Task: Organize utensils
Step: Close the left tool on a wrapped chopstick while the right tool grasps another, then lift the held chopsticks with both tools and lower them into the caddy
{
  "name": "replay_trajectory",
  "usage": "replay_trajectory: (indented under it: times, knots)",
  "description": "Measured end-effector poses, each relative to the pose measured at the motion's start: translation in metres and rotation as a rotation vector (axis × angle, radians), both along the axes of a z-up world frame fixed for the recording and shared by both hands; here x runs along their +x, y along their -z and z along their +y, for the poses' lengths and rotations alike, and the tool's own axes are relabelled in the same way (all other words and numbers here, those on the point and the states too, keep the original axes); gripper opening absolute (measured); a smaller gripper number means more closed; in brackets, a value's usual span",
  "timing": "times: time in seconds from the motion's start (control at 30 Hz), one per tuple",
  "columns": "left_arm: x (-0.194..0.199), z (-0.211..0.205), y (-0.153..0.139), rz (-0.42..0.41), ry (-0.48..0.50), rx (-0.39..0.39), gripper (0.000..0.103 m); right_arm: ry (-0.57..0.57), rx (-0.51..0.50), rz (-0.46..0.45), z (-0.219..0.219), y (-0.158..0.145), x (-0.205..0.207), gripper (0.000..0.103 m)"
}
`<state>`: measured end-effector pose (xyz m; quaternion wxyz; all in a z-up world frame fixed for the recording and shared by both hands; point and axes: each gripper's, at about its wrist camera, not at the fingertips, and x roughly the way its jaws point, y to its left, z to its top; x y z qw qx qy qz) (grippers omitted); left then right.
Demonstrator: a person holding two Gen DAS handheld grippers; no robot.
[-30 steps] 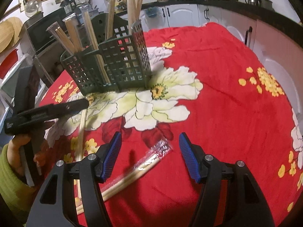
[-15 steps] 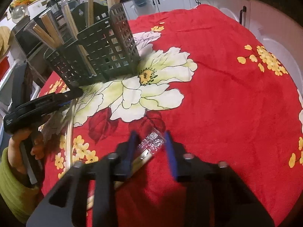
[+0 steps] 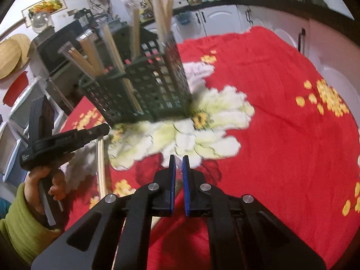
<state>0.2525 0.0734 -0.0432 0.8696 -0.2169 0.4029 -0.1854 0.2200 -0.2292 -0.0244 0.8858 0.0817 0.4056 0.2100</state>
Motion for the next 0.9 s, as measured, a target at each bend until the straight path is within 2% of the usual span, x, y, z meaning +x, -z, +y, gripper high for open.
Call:
replay_trajectory:
  times: [0.33, 0.9]
  knots:
    - [-0.035, 0.010, -0.079, -0.208, -0.003, -0.004, 0.002, -0.049, 0.016, -0.178, 0.014, -0.065, -0.002, 0.006]
    - [-0.058, -0.008, -0.173, -0.455, 0.029, 0.009, 0.001, -0.039, 0.043, -0.433, 0.012, -0.150, -0.005, 0.006]
